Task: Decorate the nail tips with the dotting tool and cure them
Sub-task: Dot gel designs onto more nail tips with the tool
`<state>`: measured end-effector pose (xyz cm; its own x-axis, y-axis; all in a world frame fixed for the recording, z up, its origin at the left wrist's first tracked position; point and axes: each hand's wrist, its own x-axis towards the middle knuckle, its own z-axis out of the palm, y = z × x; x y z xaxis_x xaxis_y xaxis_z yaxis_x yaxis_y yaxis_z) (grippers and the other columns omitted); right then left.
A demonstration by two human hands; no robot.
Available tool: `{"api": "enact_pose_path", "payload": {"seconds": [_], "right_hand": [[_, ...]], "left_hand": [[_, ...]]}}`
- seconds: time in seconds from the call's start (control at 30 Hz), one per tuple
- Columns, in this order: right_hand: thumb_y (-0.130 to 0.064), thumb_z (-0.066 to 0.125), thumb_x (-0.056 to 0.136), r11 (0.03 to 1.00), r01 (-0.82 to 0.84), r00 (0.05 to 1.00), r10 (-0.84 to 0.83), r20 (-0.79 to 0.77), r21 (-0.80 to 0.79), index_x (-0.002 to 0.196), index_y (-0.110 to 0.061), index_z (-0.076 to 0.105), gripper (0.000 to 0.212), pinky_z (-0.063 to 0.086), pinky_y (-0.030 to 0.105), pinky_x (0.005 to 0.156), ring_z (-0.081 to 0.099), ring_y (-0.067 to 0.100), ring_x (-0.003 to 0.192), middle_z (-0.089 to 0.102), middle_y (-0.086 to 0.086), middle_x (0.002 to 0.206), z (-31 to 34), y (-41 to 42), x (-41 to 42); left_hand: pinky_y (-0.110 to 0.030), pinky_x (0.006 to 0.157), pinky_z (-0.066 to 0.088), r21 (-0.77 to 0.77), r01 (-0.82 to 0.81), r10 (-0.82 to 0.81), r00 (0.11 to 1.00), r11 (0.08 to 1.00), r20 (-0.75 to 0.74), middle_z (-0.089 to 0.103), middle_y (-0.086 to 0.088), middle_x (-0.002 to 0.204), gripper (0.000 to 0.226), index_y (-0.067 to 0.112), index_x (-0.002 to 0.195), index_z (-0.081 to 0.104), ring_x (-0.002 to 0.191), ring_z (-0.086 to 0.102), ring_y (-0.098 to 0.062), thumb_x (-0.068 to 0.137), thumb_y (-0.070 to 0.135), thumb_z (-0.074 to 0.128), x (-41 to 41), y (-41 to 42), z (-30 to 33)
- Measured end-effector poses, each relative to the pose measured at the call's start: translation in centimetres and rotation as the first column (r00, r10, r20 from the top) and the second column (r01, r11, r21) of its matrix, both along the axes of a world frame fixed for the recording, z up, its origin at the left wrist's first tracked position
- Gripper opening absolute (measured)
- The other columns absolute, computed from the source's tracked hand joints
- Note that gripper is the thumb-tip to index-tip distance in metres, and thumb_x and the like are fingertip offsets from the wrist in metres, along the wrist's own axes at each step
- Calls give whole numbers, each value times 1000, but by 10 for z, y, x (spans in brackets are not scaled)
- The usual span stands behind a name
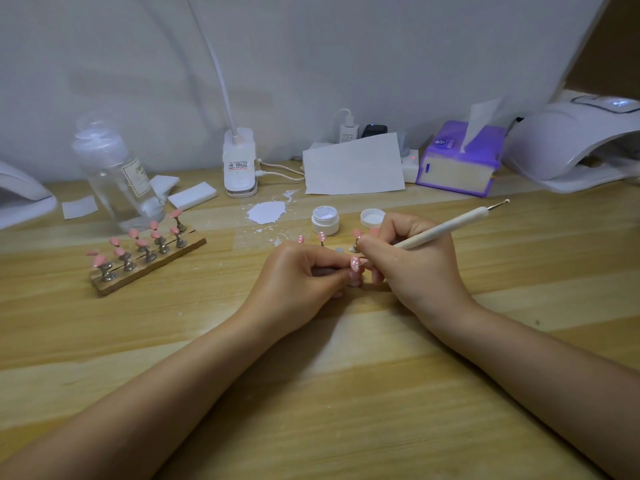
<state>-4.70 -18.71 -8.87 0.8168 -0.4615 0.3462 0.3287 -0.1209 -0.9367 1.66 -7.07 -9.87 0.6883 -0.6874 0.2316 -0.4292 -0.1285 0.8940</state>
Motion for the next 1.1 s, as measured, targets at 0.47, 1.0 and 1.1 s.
{"api": "enact_pose_path", "payload": {"seconds": [0.47, 1.0, 1.1], "right_hand": [[10, 56, 76, 997, 76, 997, -77, 27, 26, 49, -5, 37, 37, 37, 9, 40, 41, 1, 30, 38, -3, 32, -2, -4, 0], [-7, 57, 87, 941, 204, 963, -242, 119, 269, 40, -20, 47, 50, 37, 13, 39, 36, 2, 32, 41, -8, 34, -1, -17, 3], [-7, 58, 87, 939, 204, 964, -243, 113, 275, 45, -18, 44, 46, 36, 12, 38, 37, 2, 32, 40, -10, 35, -2, -18, 4]], "left_hand": [[-12, 62, 50, 0, -2, 2, 1000, 1000, -5, 72, 11, 74, 17, 22, 74, 73, 70, 62, 4, 79, 6, 69, 1, 0, -2], [-23, 62, 53, -330, -35, 99, 979, 943, 179, 67, -5, 83, 14, 17, 85, 70, 75, 65, -12, 72, 17, 67, -5, 7, 24], [-12, 67, 48, -338, -101, 180, 961, 936, 210, 68, 2, 84, 16, 21, 86, 68, 74, 64, -1, 76, 9, 69, 9, 8, 34]]}}
